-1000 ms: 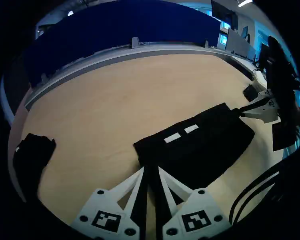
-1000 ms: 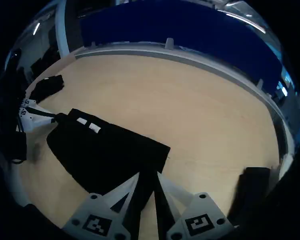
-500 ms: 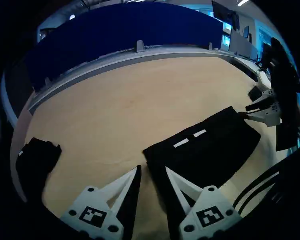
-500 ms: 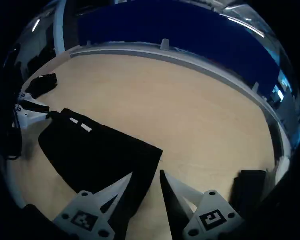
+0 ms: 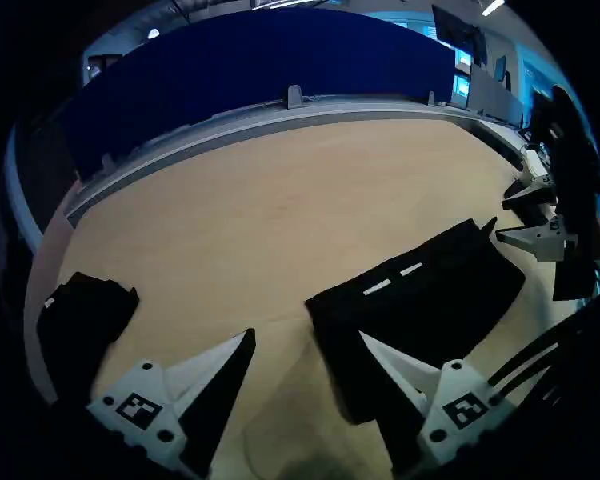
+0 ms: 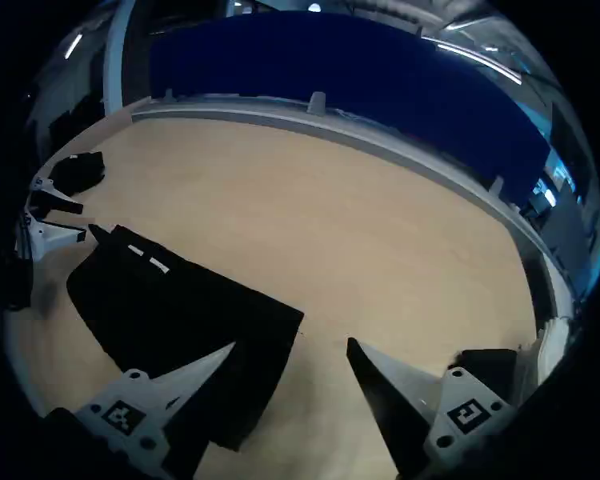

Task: Fold towel

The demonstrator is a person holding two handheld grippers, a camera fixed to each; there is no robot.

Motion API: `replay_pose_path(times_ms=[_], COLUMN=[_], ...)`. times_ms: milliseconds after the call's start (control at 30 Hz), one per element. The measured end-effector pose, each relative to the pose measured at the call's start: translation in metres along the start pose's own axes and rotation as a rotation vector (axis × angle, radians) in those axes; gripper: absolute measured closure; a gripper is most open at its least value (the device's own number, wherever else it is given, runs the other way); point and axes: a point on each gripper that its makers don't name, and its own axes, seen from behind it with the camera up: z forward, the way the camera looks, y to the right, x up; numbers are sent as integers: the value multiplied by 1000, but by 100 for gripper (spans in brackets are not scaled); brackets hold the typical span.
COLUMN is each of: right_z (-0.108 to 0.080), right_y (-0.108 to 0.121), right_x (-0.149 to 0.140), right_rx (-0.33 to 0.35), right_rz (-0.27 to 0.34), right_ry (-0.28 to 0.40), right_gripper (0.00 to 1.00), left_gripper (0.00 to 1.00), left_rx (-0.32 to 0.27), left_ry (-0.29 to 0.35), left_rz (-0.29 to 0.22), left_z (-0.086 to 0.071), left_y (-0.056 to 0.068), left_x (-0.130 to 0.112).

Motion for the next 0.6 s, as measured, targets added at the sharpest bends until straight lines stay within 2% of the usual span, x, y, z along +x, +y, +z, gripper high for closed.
replay_pose_path(times_ms=[100,600], right_z=[-2,-24], right_y=[1,-2], right_x=[3,3], right_rx=[0,15], right_rz=[9,31], right_ry=[11,33], right_gripper=[0,0], left_gripper=[7,7], left_rx=[0,-15], left_ry=[5,27], left_rz=[-13,-41], left_z=[-2,-19], left_y=[-1,3], left_x=[0,0])
